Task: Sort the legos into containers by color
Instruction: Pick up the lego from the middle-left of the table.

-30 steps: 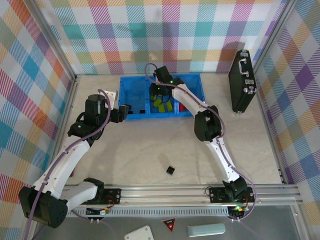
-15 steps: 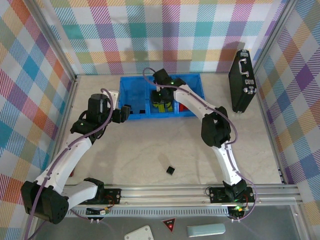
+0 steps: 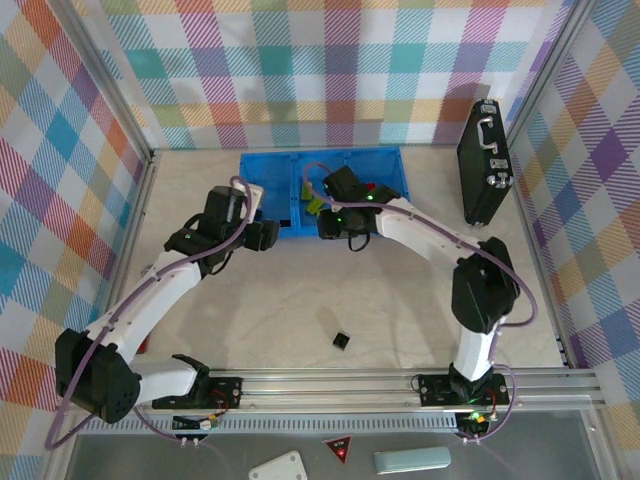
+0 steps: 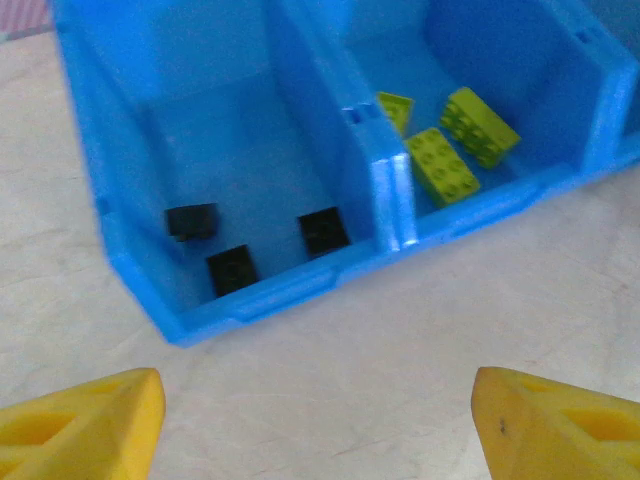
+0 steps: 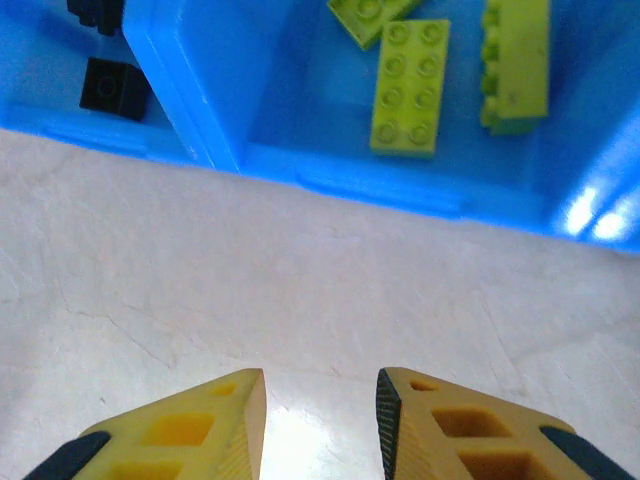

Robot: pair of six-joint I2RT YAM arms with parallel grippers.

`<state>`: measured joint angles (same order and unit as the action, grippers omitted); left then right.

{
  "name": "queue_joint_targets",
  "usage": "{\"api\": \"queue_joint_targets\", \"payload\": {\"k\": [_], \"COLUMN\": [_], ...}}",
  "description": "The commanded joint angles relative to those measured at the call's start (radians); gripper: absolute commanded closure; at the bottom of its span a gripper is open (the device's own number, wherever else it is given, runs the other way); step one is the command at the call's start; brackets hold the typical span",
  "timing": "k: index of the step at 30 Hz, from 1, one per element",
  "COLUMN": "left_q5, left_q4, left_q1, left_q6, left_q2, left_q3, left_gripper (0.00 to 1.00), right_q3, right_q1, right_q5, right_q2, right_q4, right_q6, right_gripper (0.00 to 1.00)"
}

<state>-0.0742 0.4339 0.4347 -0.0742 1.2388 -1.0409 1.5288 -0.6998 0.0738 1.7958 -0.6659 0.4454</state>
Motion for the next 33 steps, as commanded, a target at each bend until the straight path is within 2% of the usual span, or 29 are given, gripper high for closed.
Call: {"api": "queue_joint_targets", "payload": {"k": [1,6,13,21,26,33], "left_q5": [-0.03,-0.064,-0.098,-0.155,-0.116,-0.055], "left_q4": [0.056,0.109,0.222,0.394,0.44,0.45], "left_q1": [0.06,0.143,0.276,0.447,0.533,0.663], "left_q6": [0.025,0.099,0.3,0.428,0.509,0.591], "left_q2": [0.035,0.09,0.177,0.319,0.394,0.479], "left_q3": [-0.065,-0.104,-0.132,-0.228,-0.258,-0.271], "left_gripper": [0.2,0.21,0.21,0.24,0.28,0.28], "right_q3": [-0.089,-0.23,-0.401,-0.605,-0.671,-0.74], "right_q1": [0.003,0.006,0.032,0.13,0.185,0.256], "right_q5": [0.039,0.097,0.167,0.166,0.17,0.183], "right_q2": [-0.107,-0.233,-0.386,-0.536,-0.626,-0.786], "right_q4": [0.036,0.044,0.047,0.101,0.08,0.056], "right_q6": [0.026,0.029,0.039,0.059,0.057,0.043], "right_gripper": [0.63,0.62,0.62,0.6,0.59,0.57]}}
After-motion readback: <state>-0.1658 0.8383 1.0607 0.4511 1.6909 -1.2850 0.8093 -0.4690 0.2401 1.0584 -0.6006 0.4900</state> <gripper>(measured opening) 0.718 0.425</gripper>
